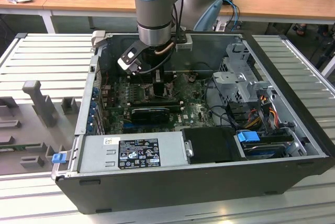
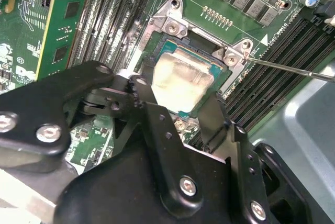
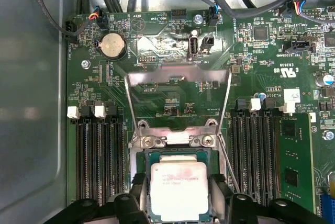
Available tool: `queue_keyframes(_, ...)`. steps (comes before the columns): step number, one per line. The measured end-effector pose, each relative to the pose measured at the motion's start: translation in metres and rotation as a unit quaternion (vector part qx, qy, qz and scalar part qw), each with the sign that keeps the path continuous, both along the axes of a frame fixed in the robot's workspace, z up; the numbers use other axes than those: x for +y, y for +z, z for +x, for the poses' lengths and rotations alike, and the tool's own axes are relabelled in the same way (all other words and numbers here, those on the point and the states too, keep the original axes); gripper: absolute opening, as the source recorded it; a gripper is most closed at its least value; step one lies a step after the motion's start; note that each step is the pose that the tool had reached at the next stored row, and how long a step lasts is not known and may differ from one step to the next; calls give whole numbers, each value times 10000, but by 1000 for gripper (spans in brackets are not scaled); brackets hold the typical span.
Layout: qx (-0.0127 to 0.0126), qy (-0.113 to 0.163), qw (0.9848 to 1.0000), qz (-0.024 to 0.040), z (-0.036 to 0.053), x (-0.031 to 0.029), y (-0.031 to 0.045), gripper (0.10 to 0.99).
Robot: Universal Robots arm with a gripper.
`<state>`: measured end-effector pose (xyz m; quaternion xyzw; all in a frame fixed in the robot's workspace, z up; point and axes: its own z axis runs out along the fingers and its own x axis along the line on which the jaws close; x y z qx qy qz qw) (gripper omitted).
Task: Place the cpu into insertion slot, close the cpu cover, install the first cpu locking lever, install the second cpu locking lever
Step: 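Place the cpu into insertion slot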
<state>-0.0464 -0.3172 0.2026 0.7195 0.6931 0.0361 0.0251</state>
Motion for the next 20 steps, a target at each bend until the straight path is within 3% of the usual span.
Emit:
queue_keyframes(3, 0, 0, 10000, 1, 0, 0, 0, 608)
queue_keyframes(9, 1, 0, 10000, 0, 0, 0, 71, 592)
queue_keyframes(13, 0, 0, 10000, 1, 0, 0, 83, 341)
queue_keyframes(14, 1, 0, 10000, -1, 0, 0, 86, 341)
queue_keyframes(18, 1, 0, 10000, -2, 0, 0, 104, 106)
queue_keyframes(20, 0, 0, 10000, -1, 0, 0, 115, 106)
